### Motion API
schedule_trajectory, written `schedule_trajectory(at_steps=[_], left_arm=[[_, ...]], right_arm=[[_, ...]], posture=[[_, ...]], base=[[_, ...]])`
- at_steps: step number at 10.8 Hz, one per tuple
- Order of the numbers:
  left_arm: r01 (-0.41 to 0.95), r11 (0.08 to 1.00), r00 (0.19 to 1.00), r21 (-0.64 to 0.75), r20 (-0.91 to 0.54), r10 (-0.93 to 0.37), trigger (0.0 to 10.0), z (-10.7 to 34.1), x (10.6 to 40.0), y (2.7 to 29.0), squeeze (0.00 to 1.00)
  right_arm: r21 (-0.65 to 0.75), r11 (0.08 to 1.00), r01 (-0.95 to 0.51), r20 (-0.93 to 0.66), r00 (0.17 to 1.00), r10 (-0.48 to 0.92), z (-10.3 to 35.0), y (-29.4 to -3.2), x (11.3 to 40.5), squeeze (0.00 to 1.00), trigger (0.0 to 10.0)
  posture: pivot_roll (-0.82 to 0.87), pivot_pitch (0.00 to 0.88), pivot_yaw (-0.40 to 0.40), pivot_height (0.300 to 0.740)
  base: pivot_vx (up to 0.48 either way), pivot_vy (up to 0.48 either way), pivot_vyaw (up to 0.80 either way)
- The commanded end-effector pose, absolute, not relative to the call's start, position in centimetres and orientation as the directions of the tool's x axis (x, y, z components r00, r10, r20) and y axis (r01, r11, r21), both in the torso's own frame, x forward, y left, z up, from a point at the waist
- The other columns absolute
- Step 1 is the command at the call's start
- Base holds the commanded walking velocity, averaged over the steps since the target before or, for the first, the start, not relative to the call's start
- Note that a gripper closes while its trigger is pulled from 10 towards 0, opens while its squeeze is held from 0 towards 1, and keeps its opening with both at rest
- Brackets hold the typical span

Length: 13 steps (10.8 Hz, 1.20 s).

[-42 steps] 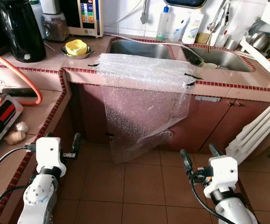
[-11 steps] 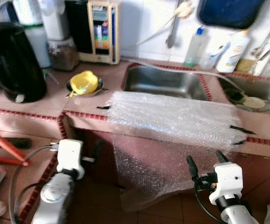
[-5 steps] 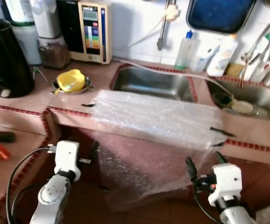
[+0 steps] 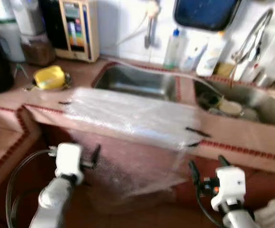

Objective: Kitchen organization

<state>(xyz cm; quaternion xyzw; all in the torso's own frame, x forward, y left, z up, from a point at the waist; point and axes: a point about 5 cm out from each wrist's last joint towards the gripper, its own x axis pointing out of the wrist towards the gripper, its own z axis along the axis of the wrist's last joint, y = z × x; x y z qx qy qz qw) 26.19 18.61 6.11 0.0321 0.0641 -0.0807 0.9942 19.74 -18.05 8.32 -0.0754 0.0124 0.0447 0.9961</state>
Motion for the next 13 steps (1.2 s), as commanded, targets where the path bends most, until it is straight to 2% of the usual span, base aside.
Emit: schedule_trajectory(at_steps=[1, 8, 13], left_arm=[[0.198, 0.98, 0.973, 0.024, -0.123, -0.194, 10.0, 6.3, 26.5, 17.5, 0.0], [0.181, 0.983, 0.978, 0.031, -0.109, -0.177, 10.0, 6.9, 27.6, 18.0, 0.0], [0.209, 0.978, 0.972, 0.012, -0.112, -0.207, 10.0, 6.7, 27.8, 17.3, 0.0]], right_arm=[[-0.164, 0.984, -0.071, -0.036, 0.997, 0.066, 8.3, -18.6, 19.8, 0.0, 10.0], [-0.173, 0.983, -0.069, -0.015, 0.998, 0.067, 8.6, -18.5, 20.1, 0.0, 10.0], [-0.187, 0.98, -0.063, -0.02, 0.998, 0.061, 8.5, -18.7, 19.8, 0.0, 10.0]], posture=[[0.02, 0.0, -0.034, 0.74], [0.02, 0.0, -0.022, 0.74], [0.0, 0.0, -0.021, 0.74]], base=[[0.0, 0.0, 0.0], [0.0, 0.0, 0.0], [0.0, 0.33, 0.0]])
